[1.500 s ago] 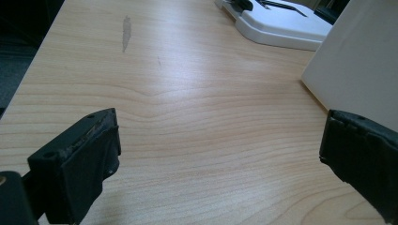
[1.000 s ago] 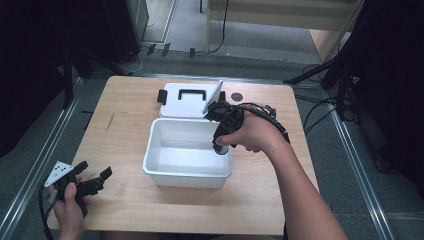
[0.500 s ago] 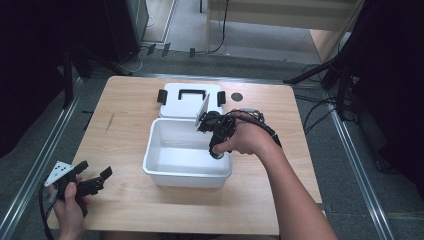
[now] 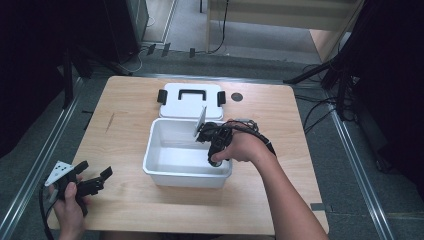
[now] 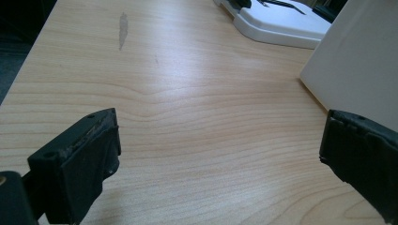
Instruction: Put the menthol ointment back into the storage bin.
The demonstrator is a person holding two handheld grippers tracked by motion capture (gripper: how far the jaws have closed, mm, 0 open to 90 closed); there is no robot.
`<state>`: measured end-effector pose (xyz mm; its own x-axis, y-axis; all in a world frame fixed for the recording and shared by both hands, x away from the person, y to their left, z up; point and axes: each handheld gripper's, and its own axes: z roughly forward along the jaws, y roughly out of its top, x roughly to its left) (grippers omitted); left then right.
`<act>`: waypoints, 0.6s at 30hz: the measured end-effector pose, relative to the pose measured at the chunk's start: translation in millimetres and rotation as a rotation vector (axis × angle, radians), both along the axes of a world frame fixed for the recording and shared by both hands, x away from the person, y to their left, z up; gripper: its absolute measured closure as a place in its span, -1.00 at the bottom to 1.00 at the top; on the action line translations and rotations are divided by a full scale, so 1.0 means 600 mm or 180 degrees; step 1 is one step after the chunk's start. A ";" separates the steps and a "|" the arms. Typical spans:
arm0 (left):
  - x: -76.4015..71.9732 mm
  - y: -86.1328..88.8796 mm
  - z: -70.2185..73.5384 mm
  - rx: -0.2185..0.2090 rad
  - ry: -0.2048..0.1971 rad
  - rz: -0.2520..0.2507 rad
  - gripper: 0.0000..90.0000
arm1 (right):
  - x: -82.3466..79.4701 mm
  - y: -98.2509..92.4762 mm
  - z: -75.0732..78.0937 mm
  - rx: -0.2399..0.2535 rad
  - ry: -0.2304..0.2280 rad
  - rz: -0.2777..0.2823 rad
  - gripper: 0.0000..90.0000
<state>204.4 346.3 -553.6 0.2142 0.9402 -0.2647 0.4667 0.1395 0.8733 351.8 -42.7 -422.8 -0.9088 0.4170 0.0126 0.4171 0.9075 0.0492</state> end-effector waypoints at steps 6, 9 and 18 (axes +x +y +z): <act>0.000 0.000 0.000 -0.0001 0.0008 -0.0007 -1.00 | -0.003 0.008 -0.013 0.0016 -0.0010 0.0045 0.15; 0.000 0.000 0.000 -0.0002 0.0009 -0.0007 -1.00 | -0.005 0.014 -0.019 0.0017 0.0016 0.0080 0.15; 0.001 0.000 0.000 -0.0006 0.0015 -0.0009 -1.00 | -0.008 0.024 -0.037 -0.0001 0.0057 0.0128 0.15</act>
